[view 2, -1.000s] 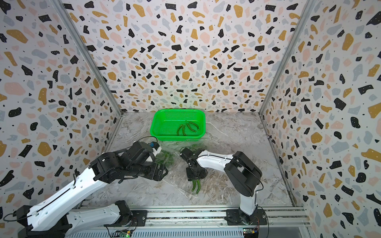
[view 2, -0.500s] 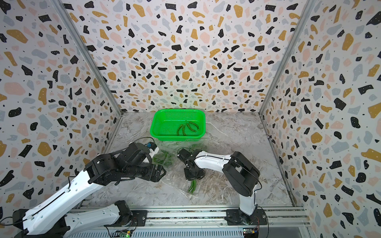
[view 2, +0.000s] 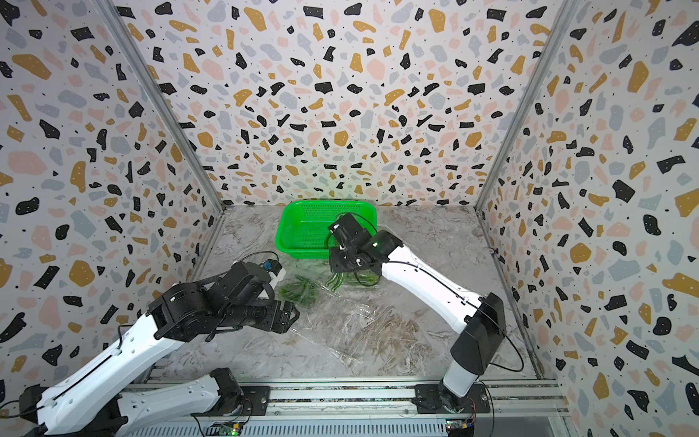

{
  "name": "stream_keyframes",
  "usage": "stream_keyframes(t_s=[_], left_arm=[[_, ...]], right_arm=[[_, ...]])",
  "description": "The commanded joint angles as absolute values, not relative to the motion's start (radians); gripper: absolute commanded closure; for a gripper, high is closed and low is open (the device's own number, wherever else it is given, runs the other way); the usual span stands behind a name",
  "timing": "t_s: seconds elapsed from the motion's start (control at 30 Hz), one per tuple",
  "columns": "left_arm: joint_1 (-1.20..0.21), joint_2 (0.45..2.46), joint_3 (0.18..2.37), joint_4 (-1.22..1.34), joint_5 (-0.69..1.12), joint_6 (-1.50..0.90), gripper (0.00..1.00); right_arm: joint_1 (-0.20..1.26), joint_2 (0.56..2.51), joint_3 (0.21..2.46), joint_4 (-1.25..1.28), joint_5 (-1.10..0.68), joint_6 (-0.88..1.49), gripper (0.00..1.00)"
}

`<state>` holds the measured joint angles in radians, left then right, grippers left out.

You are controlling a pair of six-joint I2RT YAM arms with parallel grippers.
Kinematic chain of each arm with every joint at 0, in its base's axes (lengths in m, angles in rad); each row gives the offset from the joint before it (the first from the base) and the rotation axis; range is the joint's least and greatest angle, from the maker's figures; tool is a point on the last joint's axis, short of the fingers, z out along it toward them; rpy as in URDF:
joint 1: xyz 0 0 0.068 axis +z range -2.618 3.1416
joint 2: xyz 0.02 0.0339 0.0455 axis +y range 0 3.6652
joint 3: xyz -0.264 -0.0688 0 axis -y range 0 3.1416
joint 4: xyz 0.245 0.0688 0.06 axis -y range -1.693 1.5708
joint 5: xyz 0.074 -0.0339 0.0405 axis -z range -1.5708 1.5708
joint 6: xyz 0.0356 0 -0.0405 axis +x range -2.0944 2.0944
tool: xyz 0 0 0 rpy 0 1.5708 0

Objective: Take small green peppers out of containers
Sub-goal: Place the green pepper in the basket.

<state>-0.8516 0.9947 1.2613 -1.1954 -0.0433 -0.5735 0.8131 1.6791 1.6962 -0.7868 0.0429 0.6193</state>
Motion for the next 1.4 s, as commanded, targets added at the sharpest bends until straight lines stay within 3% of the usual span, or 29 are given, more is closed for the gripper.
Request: stream_keyframes(t_s=[0.0, 0.27, 0.6, 0.63, 0.7, 0.73, 0.8, 0.9, 1.13, 1.37], left_arm=[[-0.844, 0.992, 1.303, -1.265, -0.067, -0.591, 0.05], [-0.843, 0.983, 1.338, -1.352, -0.089, -0.643, 0.05], [-0.844, 0.983, 1.373, -1.434, -0.127, -0.672, 0.05], [-0.843, 0.982, 1.374, -1.438, -0.129, -0.671, 0.05], [-0.844, 0.980, 1.371, -1.442, -0.128, -0.674, 0.05], [-0.842, 0.980, 1.370, -1.442, -0.127, -0.675, 0.05], [-0.842, 0.983, 1.365, -1.438, -0.122, -0.679, 0.03], [-0.837, 0.996, 1.367, -1.432, -0.118, -0.662, 0.01], [-0.769, 1.053, 1.336, -1.342, -0.034, -0.593, 0.01], [-0.641, 1.119, 1.229, -1.162, 0.135, -0.525, 0.01]], right_arm=[[0.711, 1.773, 1.774, -0.701, 0.081, 0.515, 0.91], [0.565, 2.053, 1.946, -0.428, 0.050, 0.474, 0.92], [0.541, 2.436, 2.279, -0.483, 0.161, 0.431, 0.91], [0.535, 2.457, 2.304, -0.499, 0.153, 0.431, 0.86], [0.523, 2.486, 2.344, -0.530, 0.130, 0.436, 0.50], [0.519, 2.485, 2.353, -0.539, 0.117, 0.440, 0.38], [0.516, 2.453, 2.374, -0.565, 0.082, 0.449, 0.14], [0.517, 2.345, 2.373, -0.594, 0.032, 0.460, 0.00], [0.524, 2.026, 2.232, -0.778, -0.112, 0.485, 0.01], [0.569, 1.503, 1.564, -0.726, -0.187, 0.588, 0.09]])
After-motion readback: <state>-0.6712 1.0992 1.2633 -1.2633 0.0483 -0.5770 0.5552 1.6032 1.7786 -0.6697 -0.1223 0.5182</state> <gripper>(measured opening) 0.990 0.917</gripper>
